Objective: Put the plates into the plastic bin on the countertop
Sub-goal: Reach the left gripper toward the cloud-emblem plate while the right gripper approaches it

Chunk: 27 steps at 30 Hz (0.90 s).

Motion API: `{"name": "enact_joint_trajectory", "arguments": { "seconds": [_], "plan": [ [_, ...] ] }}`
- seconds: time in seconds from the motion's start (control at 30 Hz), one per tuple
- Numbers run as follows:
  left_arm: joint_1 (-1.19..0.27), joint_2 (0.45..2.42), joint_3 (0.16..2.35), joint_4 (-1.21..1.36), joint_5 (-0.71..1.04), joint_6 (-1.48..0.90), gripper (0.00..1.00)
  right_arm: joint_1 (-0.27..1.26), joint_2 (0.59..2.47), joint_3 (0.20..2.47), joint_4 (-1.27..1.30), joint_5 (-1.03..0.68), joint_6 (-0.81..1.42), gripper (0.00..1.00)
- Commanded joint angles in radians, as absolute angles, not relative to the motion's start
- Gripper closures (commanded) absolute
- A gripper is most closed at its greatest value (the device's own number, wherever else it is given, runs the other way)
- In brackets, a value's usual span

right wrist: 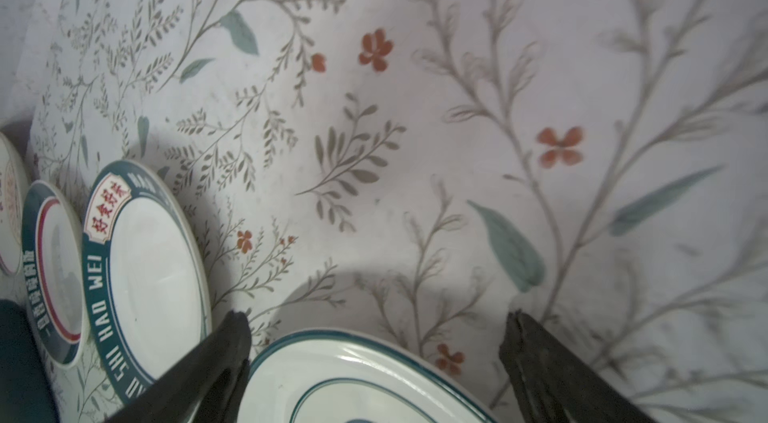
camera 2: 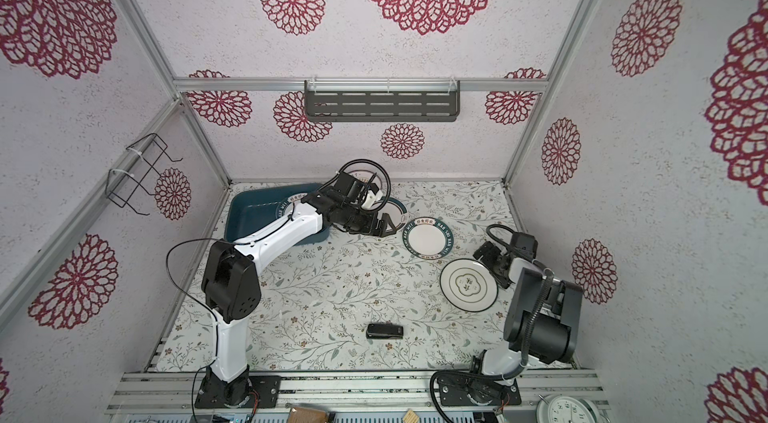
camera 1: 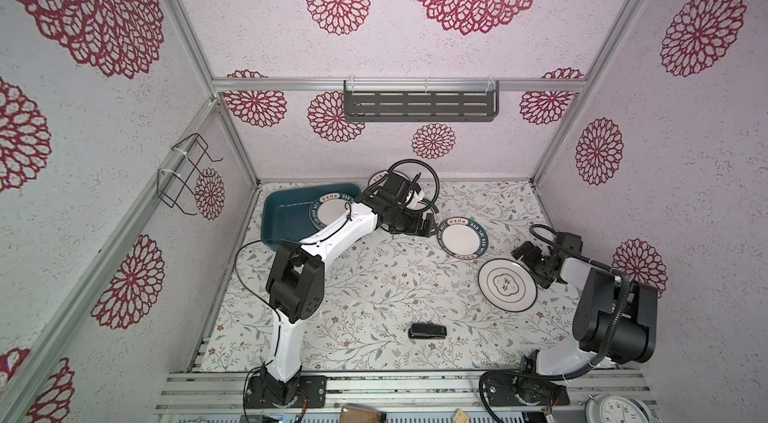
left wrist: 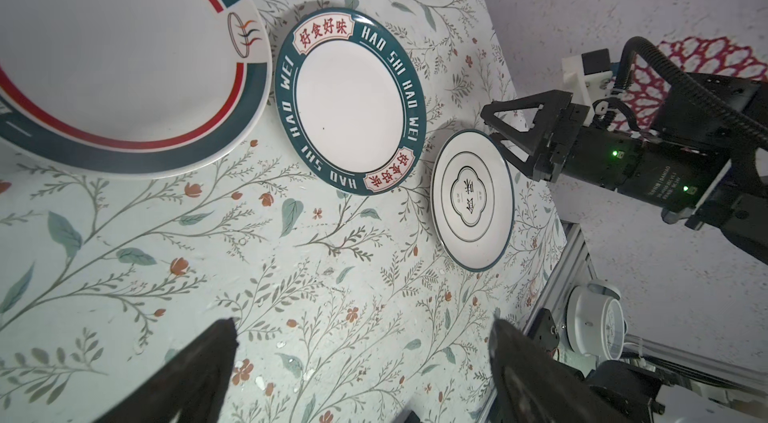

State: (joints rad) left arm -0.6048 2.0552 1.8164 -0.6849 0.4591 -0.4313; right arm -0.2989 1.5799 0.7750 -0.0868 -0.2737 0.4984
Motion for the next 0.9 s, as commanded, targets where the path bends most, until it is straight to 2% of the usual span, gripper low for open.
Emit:
{"name": "enact_joint_trajectory", "arguments": {
  "seconds": [0.0, 0.13, 0.27, 0.5, 0.87],
  "plan": [
    [-0.586, 2.051, 1.806, -0.688, 0.528, -0.427, 0.03, -0.208, 1.553, 0.712, -0.166, -0.342, 0.560, 0.02],
    [-0.577, 2.063, 1.763, -0.711, 0.581, -0.402, 0.03, -0.146, 1.507, 0.667, -0.167, -0.307, 0.625, 0.02],
    [-0.576, 2.087, 1.747, -0.786, 0.622, -0.336, 0.01, -0.085, 1.423, 0.646, -0.244, -0.202, 0.683, 0.01],
    [-0.576, 2.100, 1.729, -0.838, 0.689, -0.254, 0.01, -0.083, 1.268, 0.626, -0.376, -0.054, 0.709, 0.01],
    [-0.574, 2.167, 1.814, -0.936, 0.701, -0.184, 0.01, 0.014, 1.189, 0.513, -0.275, -0.124, 0.819, 0.01]
  ]
}}
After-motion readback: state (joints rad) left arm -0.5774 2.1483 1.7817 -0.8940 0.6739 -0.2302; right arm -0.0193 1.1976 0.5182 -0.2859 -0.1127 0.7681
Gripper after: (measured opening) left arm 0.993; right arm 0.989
